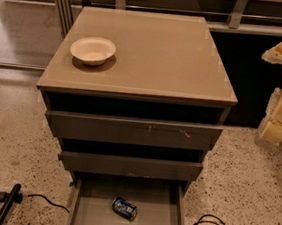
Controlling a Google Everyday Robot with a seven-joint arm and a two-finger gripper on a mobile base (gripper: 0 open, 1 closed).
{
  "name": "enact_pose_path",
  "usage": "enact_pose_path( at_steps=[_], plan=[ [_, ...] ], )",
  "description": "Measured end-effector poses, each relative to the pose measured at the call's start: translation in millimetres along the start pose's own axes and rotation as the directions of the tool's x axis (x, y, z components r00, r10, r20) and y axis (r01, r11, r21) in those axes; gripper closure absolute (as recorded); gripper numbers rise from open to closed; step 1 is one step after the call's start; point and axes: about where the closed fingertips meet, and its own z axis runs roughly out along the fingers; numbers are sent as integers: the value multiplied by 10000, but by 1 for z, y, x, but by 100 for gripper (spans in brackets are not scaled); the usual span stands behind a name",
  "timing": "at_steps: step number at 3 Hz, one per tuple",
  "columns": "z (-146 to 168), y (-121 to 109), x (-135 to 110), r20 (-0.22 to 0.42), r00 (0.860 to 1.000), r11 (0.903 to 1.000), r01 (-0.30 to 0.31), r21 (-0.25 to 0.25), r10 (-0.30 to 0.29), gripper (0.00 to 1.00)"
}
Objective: Pick pepsi can from bottom drawer and place on counter
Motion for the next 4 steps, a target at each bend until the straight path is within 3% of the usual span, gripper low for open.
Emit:
enact_pose_path(
  at_steps=[2, 3, 4],
  plan=[
    [1, 1, -3, 18, 10000, 10000, 45, -40, -45, 0],
    [22, 8, -9, 689, 9976, 9995, 17, -312, 5, 0],
    [59, 24, -13, 1750, 9845, 9969, 64, -784, 74, 0]
  ],
)
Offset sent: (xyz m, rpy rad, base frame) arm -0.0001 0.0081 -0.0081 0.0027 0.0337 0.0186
